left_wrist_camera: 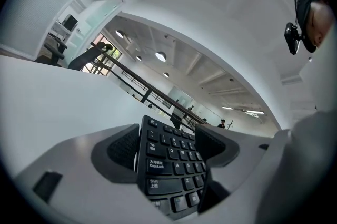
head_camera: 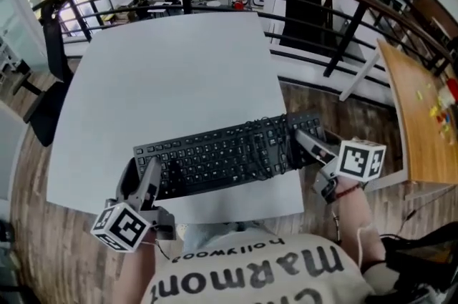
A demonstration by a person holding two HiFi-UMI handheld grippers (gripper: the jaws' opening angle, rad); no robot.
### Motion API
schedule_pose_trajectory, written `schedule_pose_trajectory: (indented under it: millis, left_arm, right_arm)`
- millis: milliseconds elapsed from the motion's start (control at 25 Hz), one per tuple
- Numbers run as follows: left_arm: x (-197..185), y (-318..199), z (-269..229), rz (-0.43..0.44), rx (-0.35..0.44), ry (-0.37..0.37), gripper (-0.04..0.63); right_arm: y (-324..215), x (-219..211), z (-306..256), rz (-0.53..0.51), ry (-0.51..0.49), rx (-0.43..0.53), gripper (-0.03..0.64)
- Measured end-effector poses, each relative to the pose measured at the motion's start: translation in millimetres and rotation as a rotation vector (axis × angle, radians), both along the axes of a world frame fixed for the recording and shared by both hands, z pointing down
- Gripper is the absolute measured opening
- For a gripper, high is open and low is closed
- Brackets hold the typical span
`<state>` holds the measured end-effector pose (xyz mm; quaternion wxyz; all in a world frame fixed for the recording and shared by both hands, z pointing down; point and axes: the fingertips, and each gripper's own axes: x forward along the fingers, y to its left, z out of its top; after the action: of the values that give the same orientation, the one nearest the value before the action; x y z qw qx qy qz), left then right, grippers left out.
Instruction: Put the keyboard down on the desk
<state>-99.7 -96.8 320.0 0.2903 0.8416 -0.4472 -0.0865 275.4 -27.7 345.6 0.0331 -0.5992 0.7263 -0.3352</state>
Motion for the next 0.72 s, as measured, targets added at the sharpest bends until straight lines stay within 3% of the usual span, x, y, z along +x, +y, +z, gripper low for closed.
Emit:
schedule_pose_trajectory:
  millis: [320,720]
  left_arm:
    - [-2,1,4,-0.056,-0.025,-0.023,0.328]
    - [2,-22,24,-0.066,-0.097,0.017,0.322]
  right_arm:
    - [-30,0,12,-0.082,-0.042,-0.021,0.318]
    - [-48,7,28,-0.063,-0.035,-0.111,0.318]
